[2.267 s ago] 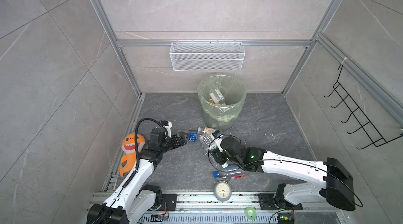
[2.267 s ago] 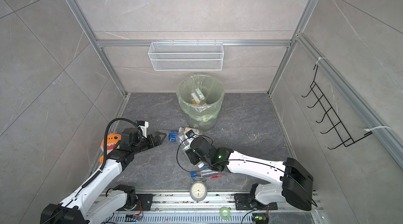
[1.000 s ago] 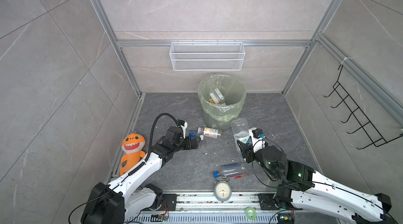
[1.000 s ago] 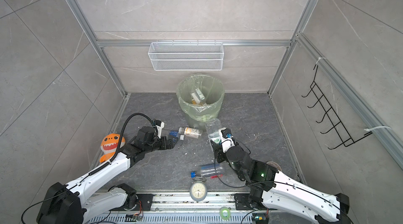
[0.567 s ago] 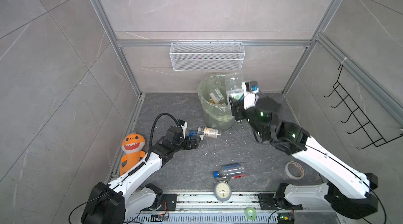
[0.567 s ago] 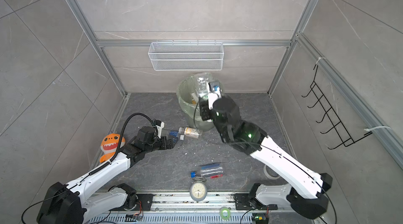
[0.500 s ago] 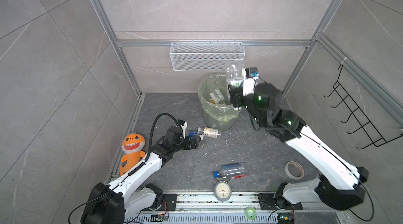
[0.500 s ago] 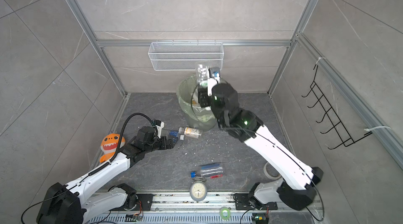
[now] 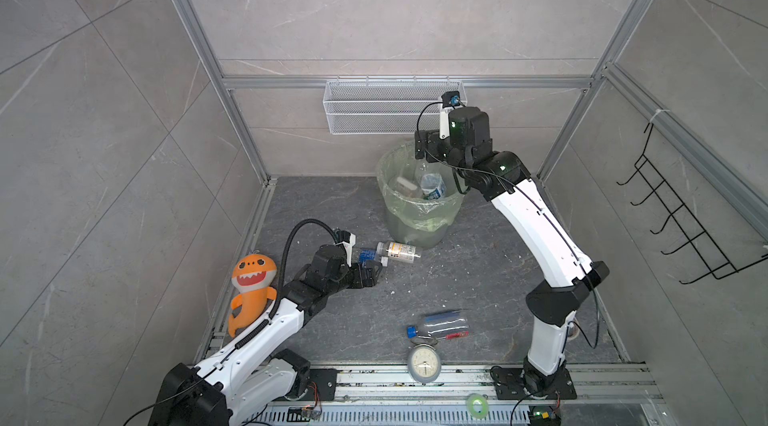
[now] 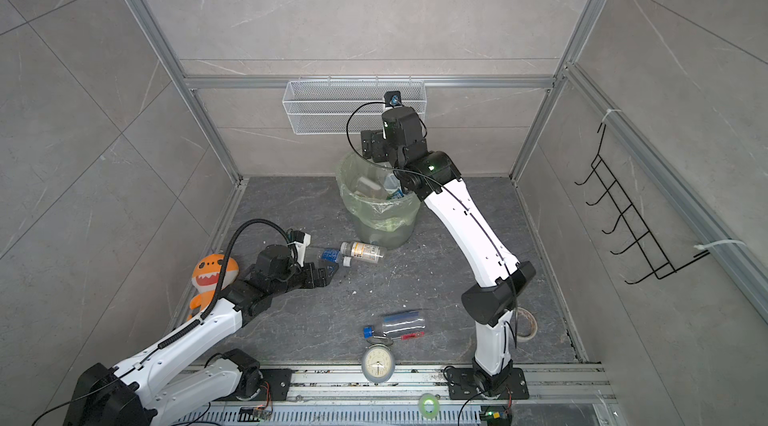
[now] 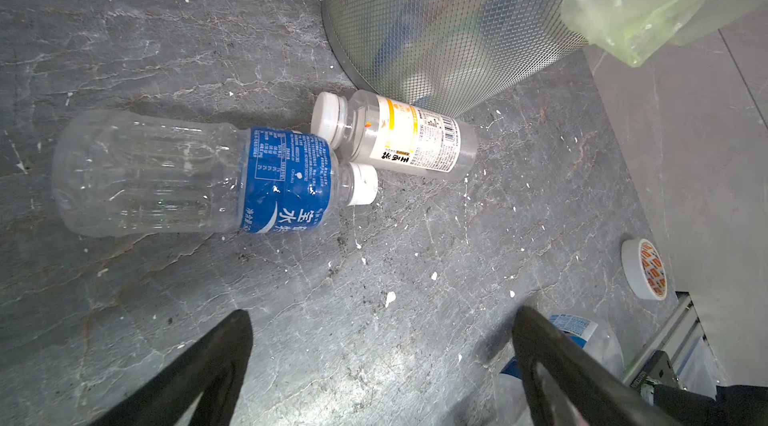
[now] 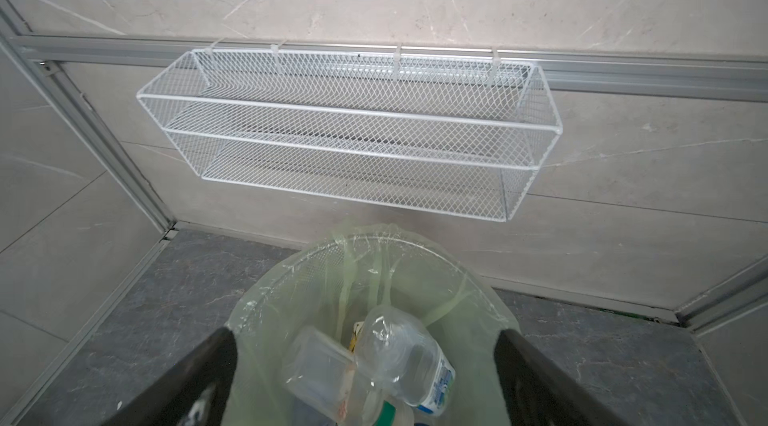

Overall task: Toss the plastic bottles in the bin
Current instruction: 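Open the right gripper over the bin and draw it back, then reach the left gripper to the clear red-and-blue-labelled bottle nearest the robot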

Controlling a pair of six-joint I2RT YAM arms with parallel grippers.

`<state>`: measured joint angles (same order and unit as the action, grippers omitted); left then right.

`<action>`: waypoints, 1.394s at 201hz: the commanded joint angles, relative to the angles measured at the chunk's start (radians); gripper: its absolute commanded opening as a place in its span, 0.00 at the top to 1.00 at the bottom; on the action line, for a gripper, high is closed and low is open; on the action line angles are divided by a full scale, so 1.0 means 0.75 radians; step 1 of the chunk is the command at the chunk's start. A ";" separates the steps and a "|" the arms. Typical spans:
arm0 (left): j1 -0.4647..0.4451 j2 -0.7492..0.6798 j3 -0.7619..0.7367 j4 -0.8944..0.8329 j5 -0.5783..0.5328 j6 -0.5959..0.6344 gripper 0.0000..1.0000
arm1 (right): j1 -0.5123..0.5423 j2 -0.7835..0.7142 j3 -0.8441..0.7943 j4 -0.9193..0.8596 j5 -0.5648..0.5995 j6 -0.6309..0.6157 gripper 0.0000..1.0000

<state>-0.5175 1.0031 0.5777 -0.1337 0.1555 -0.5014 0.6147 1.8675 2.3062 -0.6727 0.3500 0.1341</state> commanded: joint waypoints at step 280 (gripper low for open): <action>-0.643 0.520 0.456 -0.104 -0.246 0.431 0.04 | -0.149 -1.112 -1.749 0.187 -0.179 0.311 0.00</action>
<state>-0.9600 1.3499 0.8589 -0.1864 -0.0029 -0.2623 0.5476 1.0733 1.0378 -0.5335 0.2443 0.3122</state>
